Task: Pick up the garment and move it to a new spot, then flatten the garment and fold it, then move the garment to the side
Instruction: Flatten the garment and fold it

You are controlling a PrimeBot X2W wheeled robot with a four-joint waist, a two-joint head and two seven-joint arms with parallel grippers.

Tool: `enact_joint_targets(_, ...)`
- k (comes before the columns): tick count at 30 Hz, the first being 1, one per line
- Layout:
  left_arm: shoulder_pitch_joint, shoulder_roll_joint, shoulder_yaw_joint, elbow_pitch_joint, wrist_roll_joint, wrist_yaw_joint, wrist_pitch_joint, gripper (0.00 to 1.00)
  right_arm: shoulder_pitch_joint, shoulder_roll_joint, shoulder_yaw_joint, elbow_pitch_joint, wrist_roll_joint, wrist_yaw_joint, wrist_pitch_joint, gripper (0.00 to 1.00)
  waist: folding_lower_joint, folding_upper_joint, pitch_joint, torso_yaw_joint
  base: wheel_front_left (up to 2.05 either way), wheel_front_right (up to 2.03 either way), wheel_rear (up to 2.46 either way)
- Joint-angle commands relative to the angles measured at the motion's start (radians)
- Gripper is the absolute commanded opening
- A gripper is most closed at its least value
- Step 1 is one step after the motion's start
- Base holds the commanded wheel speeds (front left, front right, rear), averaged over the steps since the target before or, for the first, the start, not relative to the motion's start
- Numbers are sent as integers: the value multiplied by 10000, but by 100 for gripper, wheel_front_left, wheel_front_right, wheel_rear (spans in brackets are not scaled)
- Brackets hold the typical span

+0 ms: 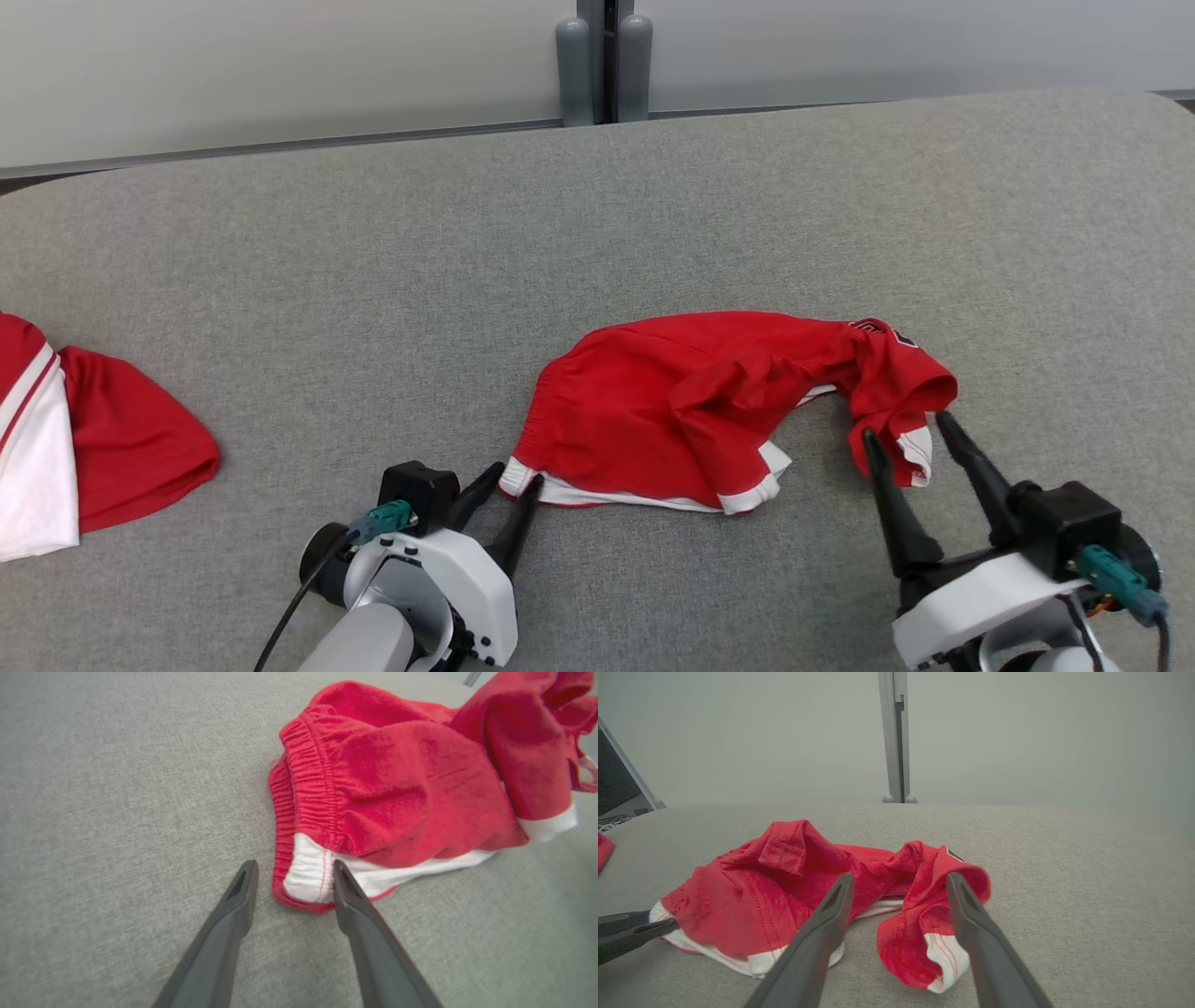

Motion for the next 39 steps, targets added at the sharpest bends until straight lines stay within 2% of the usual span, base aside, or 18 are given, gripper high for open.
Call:
enact_joint_targets(1,-230,13,2,136,-37,-51,-83,0,-141,-65,180,47,72,-3,71,100,0,0,33,9,0,0,0)
enact_joint_targets(11,-781,-104,-174,1073,-97,-153,-610,0,-463,-446,2478,800,922,-3,536,100,0,0,140,209,0,0,0)
enact_joint_targets(18,-1055,-207,-277,1417,-160,-174,-865,0,-778,-428,3124,1619,1288,-3,523,100,0,0,248,347,0,0,0)
enact_joint_targets(19,-1075,-217,-294,1454,-166,-180,-902,0,-869,-391,3205,1751,1363,-3,494,97,0,0,270,358,0,0,0)
enact_joint_targets(20,-1092,-228,-304,1489,-187,-186,-938,0,-954,-372,3268,1864,1403,-2,449,49,0,0,289,364,0,0,0)
enact_joint_targets(21,-1113,-237,-322,1530,-204,-192,-973,0,-1035,-355,3297,2007,1458,-3,411,33,0,0,305,379,0,0,0)
enact_joint_targets(22,-1140,-239,-335,1573,-215,-197,-992,0,-1091,-350,3299,2124,1499,-3,367,0,0,0,309,397,0,0,0)
enact_joint_targets(30,-1277,-225,-288,1581,-287,-175,-1389,0,-1469,-457,3367,2436,1838,-3,-151,0,0,0,358,504,0,0,0)
enact_joint_targets(34,-1277,-59,-61,1165,-365,-50,-1652,0,-1472,-611,2935,2010,1759,-2,-625,0,0,0,258,529,0,0,0)
enact_joint_targets(39,-924,305,455,-52,-484,228,-1873,0,-1399,-812,1899,1209,1475,-3,-981,0,0,0,-61,536,0,0,0)
